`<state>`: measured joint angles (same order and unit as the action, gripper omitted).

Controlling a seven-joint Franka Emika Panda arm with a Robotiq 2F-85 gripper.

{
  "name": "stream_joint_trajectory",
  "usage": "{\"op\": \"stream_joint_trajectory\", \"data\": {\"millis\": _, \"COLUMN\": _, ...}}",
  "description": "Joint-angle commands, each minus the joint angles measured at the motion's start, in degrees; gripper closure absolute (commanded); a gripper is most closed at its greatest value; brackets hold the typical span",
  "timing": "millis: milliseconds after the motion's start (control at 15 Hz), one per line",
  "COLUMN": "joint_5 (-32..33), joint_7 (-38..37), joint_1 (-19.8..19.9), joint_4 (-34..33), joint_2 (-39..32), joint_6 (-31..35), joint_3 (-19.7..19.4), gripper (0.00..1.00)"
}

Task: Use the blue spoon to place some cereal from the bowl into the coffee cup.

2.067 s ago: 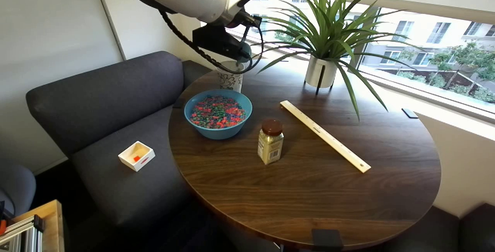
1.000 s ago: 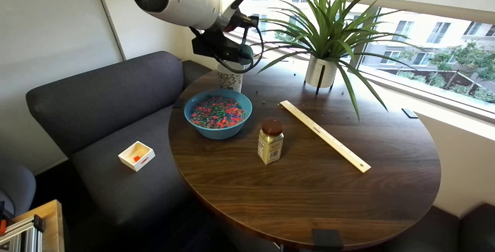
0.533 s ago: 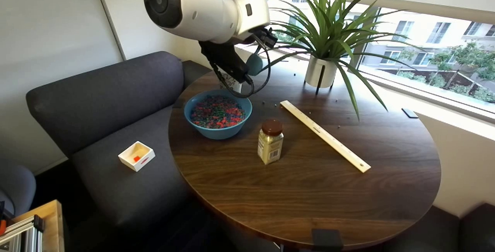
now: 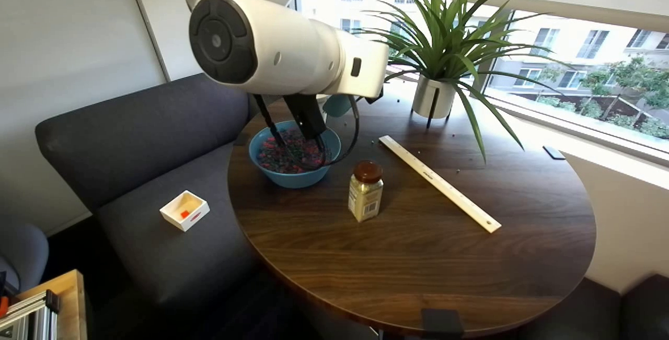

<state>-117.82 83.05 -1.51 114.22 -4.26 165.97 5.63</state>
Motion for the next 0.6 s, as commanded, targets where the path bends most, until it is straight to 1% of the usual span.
{"op": "stream_joint_trajectory", "data": {"millis": 0, "joint_5": 6.77, "joint_7": -15.11, "joint_1": -0.14, "joint_4": 9.81, "joint_2": 7.23, "joint_6": -3.03, "joint_3": -1.7, "gripper": 0.98}}
{"op": "stream_joint_trajectory", "data": {"millis": 200, "joint_5": 16.57, "joint_7": -26.87, "joint_1": -0.38, "joint_4": 13.59, "joint_2": 9.22, "joint_6": -2.27, "joint_3": -2.04, "gripper": 0.98}}
{"op": "stream_joint_trajectory", "data": {"millis": 267, "joint_5": 19.98, "joint_7": -30.83, "joint_1": -0.25, "joint_4": 14.5, "joint_2": 9.74, "joint_6": -2.78, "joint_3": -2.13, "gripper": 0.98}}
{"op": "stream_joint_trajectory", "data": {"millis": 533, "joint_5": 29.96, "joint_7": -42.64, "joint_1": 0.3, "joint_4": 17.72, "joint_2": 10.25, "joint_6": -5.91, "joint_3": -2.22, "gripper": 0.98}}
